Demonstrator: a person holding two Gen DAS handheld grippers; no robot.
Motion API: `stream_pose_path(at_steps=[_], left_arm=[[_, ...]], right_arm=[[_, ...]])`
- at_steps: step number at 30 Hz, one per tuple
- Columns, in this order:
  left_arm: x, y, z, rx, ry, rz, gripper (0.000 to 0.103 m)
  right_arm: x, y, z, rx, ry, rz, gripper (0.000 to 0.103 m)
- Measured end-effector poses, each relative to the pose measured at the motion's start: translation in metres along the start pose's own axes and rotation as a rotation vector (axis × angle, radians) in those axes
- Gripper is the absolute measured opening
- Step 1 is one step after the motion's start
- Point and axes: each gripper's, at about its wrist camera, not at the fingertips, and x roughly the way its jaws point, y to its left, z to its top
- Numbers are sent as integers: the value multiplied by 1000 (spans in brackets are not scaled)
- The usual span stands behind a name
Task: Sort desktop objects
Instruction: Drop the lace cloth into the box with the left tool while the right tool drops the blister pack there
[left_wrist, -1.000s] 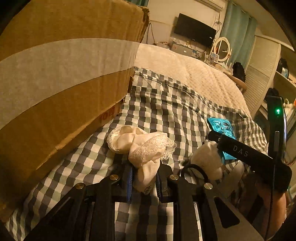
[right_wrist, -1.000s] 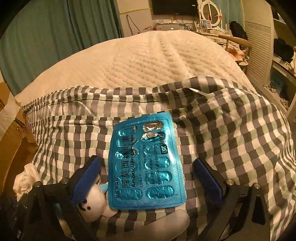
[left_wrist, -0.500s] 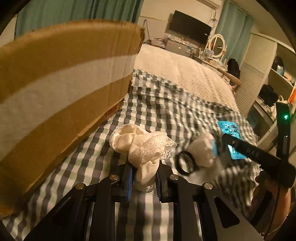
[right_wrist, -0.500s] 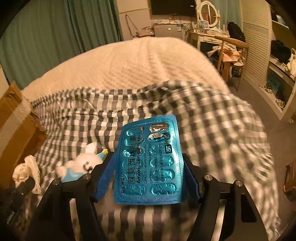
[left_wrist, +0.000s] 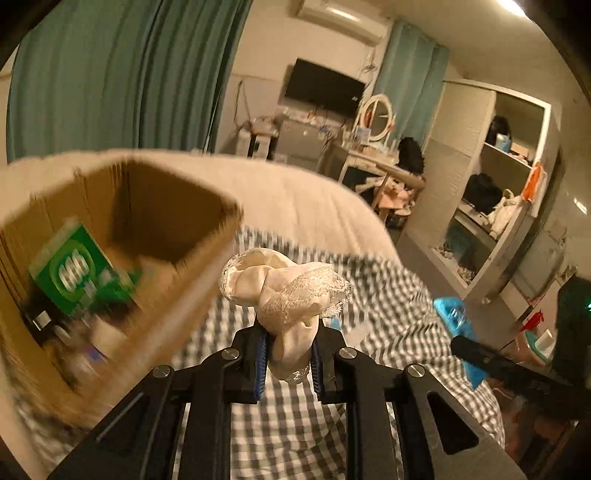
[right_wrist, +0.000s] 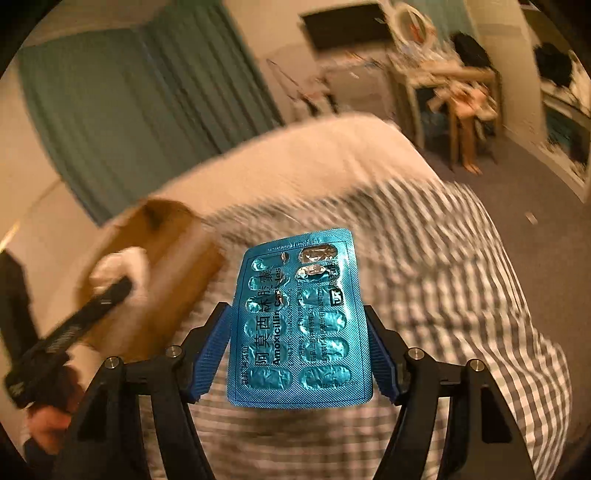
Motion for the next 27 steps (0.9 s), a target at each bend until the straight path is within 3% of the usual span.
stream_pose_path(at_steps=[5,8,10,13,15,17,18,20,21,27], left_arm=[[-48,32,41,73,-69,47,19],[-53,75,49,31,-92,71,19],[-40,106,47,-12,-72,109,19],[-21,138,37,-64,-22,115,19],[-11,150,33,-88,-9,157,25],[-8,159,33,-103,-1,175,52],[-6,161,33,-103,-5,165,58],[-6,163,33,-102,-6,182,75],[-4,164,34,-100,-8,209,77],[-11,147,37,-79,-15,216,81]], right_arm=[[-22,90,44,-79,-59,181,68],[1,145,59,-107,-21,287,68],[26,178,62,-134,10,312,68],[64,215,63,-165,36,309,68],[94,229,68,-149,53,296,68],[113,233,76,-112,52,290,69],[119,232,80,-82,44,282,69],[125,230,88,-41,24,266,81],[122,227,90,-35,10,253,93],[92,203,93,-29,-76,139,95]])
